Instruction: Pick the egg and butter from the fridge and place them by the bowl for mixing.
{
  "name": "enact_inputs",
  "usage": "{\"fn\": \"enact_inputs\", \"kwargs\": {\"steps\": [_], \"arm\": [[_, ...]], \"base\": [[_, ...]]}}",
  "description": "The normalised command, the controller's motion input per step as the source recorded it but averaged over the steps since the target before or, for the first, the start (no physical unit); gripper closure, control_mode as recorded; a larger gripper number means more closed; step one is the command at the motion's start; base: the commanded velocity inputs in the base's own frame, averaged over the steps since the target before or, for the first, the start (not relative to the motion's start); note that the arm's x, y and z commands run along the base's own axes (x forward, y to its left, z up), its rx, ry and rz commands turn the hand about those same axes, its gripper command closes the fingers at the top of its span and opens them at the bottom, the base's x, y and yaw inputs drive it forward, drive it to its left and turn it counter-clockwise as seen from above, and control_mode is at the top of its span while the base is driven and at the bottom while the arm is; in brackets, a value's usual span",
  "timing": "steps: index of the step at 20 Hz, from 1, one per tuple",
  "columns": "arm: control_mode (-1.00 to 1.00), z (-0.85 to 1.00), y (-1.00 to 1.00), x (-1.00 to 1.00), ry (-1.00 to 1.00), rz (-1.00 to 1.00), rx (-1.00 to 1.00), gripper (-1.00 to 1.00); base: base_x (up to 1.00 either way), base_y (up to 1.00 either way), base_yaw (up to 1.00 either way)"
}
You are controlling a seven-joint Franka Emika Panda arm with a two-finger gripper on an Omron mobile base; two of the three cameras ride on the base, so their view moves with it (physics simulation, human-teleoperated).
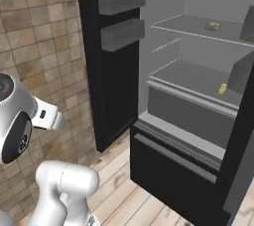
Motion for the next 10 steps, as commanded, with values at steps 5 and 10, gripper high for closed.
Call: {"fn": "enact_inputs", "kwargs": {"steps": [5,10], "arm": [[1.0,0.0,0.0,0.0,0.0,0.0,0.0,-1.0],[1.0,0.0,0.0,0.0,0.0,0.0,0.0,-1.0]], "base": [[-0.71,0.0,-0.22],[-0.32,-0.06,-0.1]]}}
